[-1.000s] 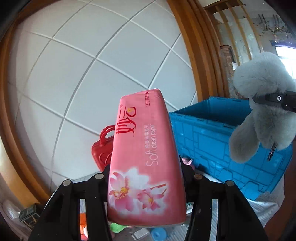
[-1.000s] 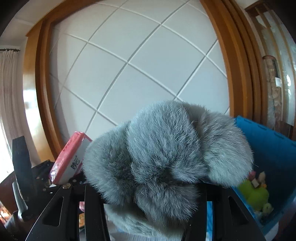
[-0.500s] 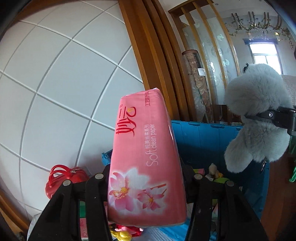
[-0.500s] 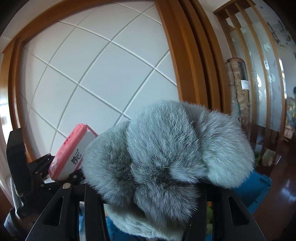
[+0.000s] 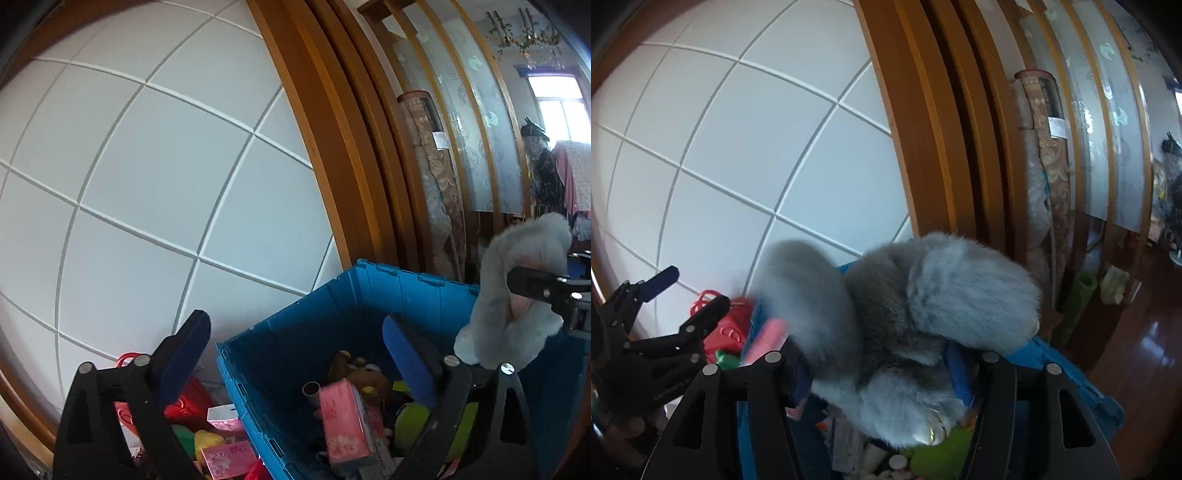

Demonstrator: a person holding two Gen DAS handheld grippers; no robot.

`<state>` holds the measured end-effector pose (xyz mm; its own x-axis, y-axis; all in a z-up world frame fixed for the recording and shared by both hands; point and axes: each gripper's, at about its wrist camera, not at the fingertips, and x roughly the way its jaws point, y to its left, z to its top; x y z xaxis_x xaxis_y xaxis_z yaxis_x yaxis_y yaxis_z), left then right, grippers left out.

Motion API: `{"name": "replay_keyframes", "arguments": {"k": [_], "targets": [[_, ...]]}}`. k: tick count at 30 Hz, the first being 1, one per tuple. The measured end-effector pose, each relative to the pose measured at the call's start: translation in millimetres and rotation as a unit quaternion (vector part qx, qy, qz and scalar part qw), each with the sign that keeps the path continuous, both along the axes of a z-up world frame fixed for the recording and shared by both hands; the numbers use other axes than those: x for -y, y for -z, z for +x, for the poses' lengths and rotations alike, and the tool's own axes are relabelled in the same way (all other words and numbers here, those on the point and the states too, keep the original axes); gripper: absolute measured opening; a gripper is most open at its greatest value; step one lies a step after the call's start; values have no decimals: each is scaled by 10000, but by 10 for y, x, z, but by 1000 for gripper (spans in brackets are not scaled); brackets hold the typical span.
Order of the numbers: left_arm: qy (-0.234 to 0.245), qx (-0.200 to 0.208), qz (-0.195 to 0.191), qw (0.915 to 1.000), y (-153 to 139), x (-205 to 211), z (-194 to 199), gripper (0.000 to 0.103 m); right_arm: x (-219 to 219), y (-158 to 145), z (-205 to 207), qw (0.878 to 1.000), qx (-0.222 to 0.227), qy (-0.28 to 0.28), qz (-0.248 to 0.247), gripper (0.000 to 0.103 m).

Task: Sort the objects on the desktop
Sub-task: 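Lower both items into the crate and open both grippers, then withdraw both grippers from the crate back toward the heap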

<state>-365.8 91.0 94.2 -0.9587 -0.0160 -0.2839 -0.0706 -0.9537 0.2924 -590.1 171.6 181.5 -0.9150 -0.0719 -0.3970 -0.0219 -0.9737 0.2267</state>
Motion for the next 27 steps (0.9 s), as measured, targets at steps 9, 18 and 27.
{"name": "replay_keyframes", "arguments": {"k": [9,18,27], "targets": [[-34,-120,187,9997,51,53,333,97,16,-195,345,9990,-400,-195,24,75],[-143,-290,344,9989,225,160,917,97,286,-46,943,9963,-641,-177,537,84],[-153,-482,600,9969,367,591,1669,97,733,52,1594,9941,-712,105,818,88]]}}
